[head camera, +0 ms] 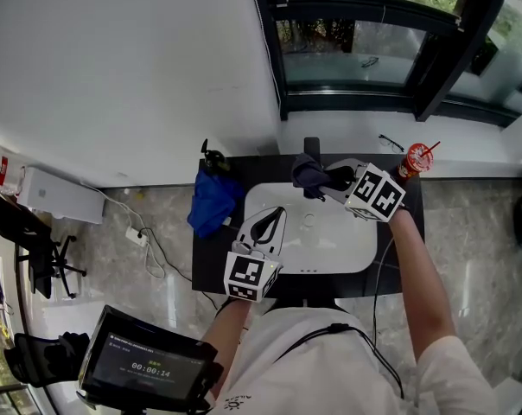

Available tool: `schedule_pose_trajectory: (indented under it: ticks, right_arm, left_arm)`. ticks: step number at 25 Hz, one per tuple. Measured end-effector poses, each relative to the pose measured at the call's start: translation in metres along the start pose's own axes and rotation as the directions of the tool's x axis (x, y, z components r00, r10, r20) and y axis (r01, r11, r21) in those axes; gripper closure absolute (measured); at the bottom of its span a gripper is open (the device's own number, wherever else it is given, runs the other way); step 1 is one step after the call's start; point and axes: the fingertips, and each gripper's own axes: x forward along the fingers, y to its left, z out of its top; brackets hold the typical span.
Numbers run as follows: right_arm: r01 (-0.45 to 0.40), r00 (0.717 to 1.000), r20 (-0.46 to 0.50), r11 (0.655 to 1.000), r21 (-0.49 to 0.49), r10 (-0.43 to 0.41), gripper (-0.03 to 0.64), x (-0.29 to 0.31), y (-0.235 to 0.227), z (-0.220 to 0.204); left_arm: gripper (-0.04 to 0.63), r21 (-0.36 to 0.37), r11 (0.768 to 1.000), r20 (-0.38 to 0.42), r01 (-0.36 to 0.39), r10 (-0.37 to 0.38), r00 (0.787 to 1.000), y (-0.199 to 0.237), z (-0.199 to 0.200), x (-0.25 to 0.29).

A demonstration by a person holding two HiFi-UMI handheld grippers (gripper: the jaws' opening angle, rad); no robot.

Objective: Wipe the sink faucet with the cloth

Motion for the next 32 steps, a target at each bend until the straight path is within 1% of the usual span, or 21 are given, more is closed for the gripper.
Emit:
schedule_pose_trajectory:
  ticks: [7, 15, 19, 22, 29, 32]
  right_arm:
    - [0.131, 0.99, 0.056, 0.991, -0.016, -0.129, 0.506, -0.017, -0.034, 0.018]
    - [0.218, 0.975, 0.051, 0.975, -0.035, -0.216, 0.506, -0.011, -0.074, 0.029]
    - [0.231, 0.973, 0.015, 0.973, -0.021, -0.231, 0.506, 0.006, -0.096, 0.016]
    - [0.227, 0.974, -0.015, 0.974, -0.002, -0.227, 0.506, 0.019, -0.103, 0.005]
    - [0.212, 0.976, -0.058, 0.977, 0.002, -0.211, 0.506, 0.028, -0.099, -0.004]
    - [0.17, 0.982, -0.083, 0.985, -0.023, -0.172, 0.506, 0.027, -0.088, -0.005]
  left_arm:
    - [0.601, 0.003, 1.0, 0.0, -0.007, 0.007, 1.0, 0.0, -0.001, -0.006]
    - [0.601, -0.006, 0.999, -0.009, -0.032, 0.032, 0.999, 0.012, -0.003, -0.009]
    - [0.601, -0.011, 0.999, -0.015, -0.044, 0.044, 0.999, 0.018, -0.008, -0.006]
    - [0.601, -0.013, 0.998, -0.017, -0.054, 0.053, 0.998, 0.022, -0.012, -0.007]
    - [0.601, -0.014, 0.998, -0.014, -0.064, 0.063, 0.998, 0.028, -0.011, -0.008]
    - [0.601, -0.012, 0.998, -0.008, -0.061, 0.06, 0.998, 0.027, -0.009, -0.006]
